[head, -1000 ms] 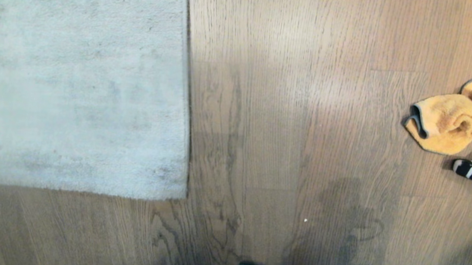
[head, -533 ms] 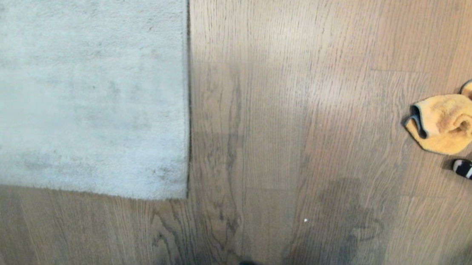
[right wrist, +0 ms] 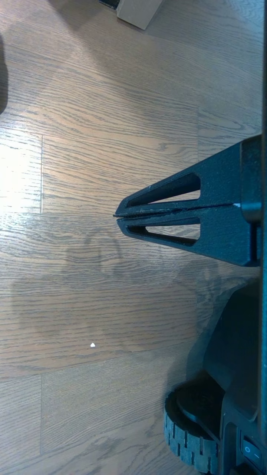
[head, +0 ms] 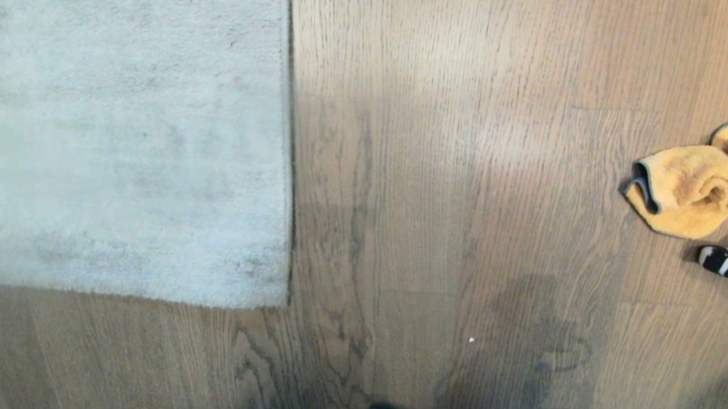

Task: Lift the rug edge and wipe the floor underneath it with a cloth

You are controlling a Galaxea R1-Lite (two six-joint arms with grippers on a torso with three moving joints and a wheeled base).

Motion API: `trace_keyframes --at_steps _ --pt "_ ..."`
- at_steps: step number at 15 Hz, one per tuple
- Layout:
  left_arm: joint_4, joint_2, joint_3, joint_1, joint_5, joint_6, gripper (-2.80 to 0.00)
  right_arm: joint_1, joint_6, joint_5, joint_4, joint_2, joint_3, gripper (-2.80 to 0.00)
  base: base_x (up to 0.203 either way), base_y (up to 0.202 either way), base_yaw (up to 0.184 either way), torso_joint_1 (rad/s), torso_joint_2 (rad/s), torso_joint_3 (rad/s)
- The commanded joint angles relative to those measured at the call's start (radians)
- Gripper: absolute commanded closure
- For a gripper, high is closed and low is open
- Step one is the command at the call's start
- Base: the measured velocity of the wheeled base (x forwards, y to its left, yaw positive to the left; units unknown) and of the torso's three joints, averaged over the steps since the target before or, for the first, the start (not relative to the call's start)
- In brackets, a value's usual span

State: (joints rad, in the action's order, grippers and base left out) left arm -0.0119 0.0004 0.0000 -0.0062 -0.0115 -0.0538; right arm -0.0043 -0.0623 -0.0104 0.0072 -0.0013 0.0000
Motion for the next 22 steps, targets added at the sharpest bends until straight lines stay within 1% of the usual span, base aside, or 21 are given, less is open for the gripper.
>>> trace_keyframes --at_steps 1,4,12,22 --pt "0.000 0.000 0.000 0.000 -0.001 -0.011 0.00 0.000 -0.001 0.000 -0.001 0.001 0.000 0.00 0.000 0.000 0.000 0.000 0.00 0.000" --pt "0.000 0.000 0.000 0.000 -0.001 -0.020 0.00 0.000 -0.001 0.000 0.000 0.001 0.000 0.00 0.000 0.000 0.000 0.000 0.00 0.000" --pt "0.001 0.000 0.000 0.000 -0.001 -0.020 0.00 0.000 -0.001 0.000 0.000 0.001 0.000 0.00 0.000 0.000 0.000 0.000 0.00 0.000" --pt "0.009 0.000 0.000 0.000 -0.001 -0.021 0.00 0.000 -0.001 0.000 0.000 0.001 0.000 0.00 0.000 0.000 0.000 0.001 0.00 0.181"
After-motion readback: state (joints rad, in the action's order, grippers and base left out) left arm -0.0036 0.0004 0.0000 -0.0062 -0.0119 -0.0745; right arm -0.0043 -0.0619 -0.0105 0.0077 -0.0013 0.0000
